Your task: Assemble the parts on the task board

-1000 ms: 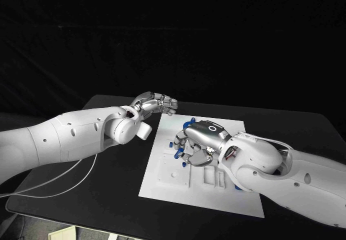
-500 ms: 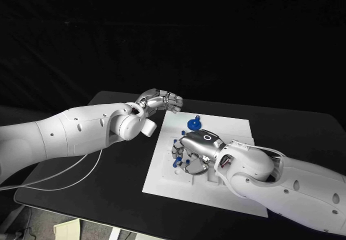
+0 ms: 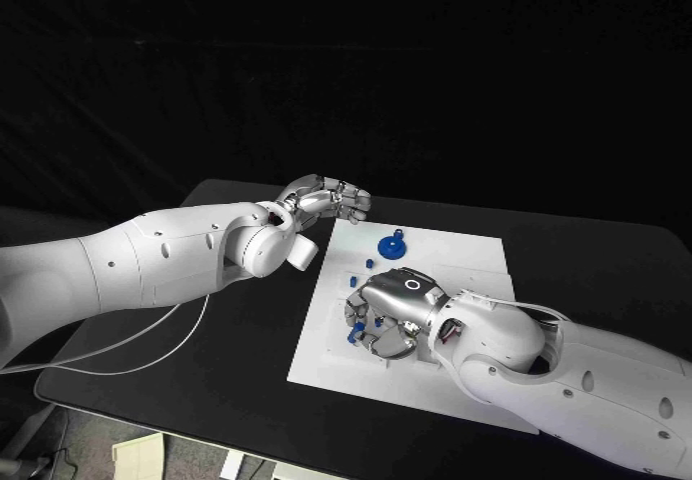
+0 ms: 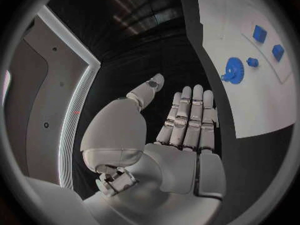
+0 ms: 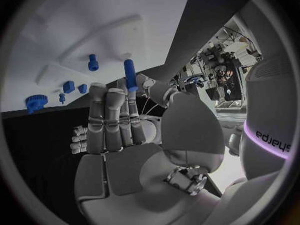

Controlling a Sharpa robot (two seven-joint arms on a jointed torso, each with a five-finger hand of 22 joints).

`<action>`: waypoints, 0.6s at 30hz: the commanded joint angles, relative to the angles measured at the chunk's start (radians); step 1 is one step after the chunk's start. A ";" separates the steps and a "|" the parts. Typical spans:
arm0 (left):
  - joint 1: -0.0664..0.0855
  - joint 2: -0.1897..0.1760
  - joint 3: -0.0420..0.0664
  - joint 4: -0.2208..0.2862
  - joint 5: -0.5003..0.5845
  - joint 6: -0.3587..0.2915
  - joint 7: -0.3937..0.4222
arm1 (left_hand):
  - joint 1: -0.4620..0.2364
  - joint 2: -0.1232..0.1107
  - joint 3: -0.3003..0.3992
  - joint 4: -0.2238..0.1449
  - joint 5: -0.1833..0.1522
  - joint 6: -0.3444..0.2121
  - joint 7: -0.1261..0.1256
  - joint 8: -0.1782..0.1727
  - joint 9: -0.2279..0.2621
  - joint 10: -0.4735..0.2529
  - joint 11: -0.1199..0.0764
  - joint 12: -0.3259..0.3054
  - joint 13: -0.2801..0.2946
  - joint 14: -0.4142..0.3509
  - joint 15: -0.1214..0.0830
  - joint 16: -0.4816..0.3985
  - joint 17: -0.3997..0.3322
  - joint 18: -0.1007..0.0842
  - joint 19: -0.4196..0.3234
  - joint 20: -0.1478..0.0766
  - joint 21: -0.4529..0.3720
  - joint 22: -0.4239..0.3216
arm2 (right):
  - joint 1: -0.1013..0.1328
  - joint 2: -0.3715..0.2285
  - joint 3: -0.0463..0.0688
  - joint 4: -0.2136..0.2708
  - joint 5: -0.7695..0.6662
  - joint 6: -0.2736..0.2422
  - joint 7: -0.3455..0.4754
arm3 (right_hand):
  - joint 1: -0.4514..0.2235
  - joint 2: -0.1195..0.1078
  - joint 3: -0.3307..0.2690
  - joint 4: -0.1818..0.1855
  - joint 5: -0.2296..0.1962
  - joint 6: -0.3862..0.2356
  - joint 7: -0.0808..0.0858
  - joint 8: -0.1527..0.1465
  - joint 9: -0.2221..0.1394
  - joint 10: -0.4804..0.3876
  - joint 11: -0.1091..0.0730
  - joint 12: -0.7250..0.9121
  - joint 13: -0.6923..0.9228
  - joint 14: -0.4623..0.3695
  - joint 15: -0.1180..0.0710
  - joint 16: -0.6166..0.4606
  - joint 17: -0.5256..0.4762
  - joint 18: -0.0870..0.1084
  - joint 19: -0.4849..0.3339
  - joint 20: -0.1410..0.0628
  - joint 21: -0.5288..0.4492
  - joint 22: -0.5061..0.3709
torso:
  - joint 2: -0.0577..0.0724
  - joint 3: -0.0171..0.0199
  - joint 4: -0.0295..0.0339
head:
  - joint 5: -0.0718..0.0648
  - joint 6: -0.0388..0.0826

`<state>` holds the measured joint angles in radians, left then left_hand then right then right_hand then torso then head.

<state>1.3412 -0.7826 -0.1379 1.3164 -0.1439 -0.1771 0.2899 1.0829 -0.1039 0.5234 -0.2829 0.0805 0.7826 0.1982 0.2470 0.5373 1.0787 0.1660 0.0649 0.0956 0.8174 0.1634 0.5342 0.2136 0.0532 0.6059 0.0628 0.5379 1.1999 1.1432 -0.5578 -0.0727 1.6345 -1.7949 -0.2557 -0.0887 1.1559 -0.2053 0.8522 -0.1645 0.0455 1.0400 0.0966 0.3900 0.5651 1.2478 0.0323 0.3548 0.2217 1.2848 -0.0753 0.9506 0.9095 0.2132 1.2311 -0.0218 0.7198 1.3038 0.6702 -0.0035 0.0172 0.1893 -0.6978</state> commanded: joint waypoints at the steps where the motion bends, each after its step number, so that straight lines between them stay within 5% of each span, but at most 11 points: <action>1: 0.001 0.002 0.001 0.001 0.002 0.011 0.009 | -0.006 -0.001 -0.004 0.003 -0.002 -0.010 0.000 0.006 -0.002 -0.005 0.003 0.004 -0.002 0.000 0.002 -0.004 0.001 0.020 0.004 0.002 -0.003 0.000 | -0.001 -0.002 0.000 0.002 -0.026 0.023 0.006 | 0.010 0.009 -0.002 -0.003 0.003 0.003 -0.001 0.006 0.002 0.010 -0.004 0.004 0.006 0.000 -0.006 -0.002 0.000 0.049 0.006 -0.006 0.005 0.001 | 0.000 0.0000 -0.0002 | 0.001 -0.001; 18: 0.001 0.000 0.001 0.000 0.002 0.013 0.008 | -0.007 -0.001 -0.004 0.004 -0.002 -0.010 0.000 0.006 -0.002 -0.006 0.004 0.004 -0.003 0.000 0.002 -0.005 0.002 0.020 0.004 0.002 -0.004 0.001 | -0.001 -0.017 -0.002 0.008 -0.036 0.044 0.001 | 0.009 0.010 -0.003 -0.006 0.003 0.003 -0.001 0.006 0.004 0.010 -0.004 0.004 0.008 0.000 -0.006 -0.002 0.000 0.049 0.006 -0.006 0.006 0.003 | 0.000 -0.0002 0.0007 | 0.001 -0.006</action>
<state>1.3411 -0.7829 -0.1380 1.3146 -0.1441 -0.1766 0.2899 1.0829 -0.1039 0.5234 -0.2829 0.0805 0.7799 0.1955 0.2470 0.5365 1.0787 0.1660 0.0649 0.0938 0.8174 0.1634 0.5342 0.2149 0.0624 0.6059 0.0628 0.5379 1.1997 1.1428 -0.5743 -0.0749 1.6400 -1.8124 -0.2294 -0.0893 1.1559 -0.2053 0.8520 -0.1647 0.0419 1.0385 0.0978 0.3921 0.5718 1.2479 0.0323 0.3545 0.2223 1.2847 -0.0755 0.9507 0.9094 0.2121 1.2312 -0.0218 0.7197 1.3048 0.6699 -0.0035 0.0176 0.1905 -0.7024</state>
